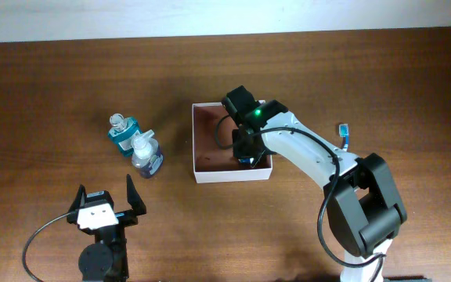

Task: Pack container
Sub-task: 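Carry the toothpaste tube into the pink box and release it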

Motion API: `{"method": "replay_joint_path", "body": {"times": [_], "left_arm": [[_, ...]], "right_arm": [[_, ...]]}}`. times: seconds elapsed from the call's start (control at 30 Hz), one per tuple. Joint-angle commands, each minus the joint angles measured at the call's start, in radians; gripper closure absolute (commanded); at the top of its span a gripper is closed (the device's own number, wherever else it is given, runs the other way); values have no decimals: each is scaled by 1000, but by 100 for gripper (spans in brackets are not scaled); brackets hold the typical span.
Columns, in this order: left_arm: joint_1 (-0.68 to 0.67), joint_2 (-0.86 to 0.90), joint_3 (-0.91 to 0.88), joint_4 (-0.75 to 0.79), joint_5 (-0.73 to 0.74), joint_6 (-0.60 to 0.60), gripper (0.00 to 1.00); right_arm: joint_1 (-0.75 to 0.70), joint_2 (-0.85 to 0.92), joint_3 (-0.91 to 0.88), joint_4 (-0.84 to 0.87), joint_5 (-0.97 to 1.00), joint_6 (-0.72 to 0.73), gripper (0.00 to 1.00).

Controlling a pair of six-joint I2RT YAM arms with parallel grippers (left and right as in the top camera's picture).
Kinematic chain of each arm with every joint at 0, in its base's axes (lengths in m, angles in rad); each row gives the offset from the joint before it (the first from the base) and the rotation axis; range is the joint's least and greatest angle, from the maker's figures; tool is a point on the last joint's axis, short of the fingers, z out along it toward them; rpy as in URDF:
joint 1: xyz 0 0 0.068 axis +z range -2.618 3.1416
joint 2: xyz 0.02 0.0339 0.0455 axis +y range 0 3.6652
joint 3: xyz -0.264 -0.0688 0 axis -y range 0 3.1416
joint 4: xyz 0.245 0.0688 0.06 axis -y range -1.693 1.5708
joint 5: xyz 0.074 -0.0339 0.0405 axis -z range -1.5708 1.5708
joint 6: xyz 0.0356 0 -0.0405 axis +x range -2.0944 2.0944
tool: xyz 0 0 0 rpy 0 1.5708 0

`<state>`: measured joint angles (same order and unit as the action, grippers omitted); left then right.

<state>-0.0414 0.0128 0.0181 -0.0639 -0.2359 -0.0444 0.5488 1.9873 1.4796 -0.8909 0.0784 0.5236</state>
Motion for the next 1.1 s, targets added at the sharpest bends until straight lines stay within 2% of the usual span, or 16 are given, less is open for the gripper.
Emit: {"method": "replay_joint_path", "body": {"times": [0.0,0.4,0.53,0.73,0.87,1.07], "left_arm": [[5,-6,-9,3,11,16,1],[5,-6,-9,3,11,16,1],[5,-6,-9,3,11,16,1],[5,-6,-9,3,11,16,1],[5,-6,-9,3,11,16,1],[5,-6,-9,3,11,16,1]], "right_arm": [[0,19,-4,6,2,9,90],[1,50,-4,3,2,9,90],[1,50,-4,6,1,8,81],[1,50,9,1,-3,2,80],[1,43,90,-42,-44,-48,78],[-5,24,298,-211,-40,-83,76]]}}
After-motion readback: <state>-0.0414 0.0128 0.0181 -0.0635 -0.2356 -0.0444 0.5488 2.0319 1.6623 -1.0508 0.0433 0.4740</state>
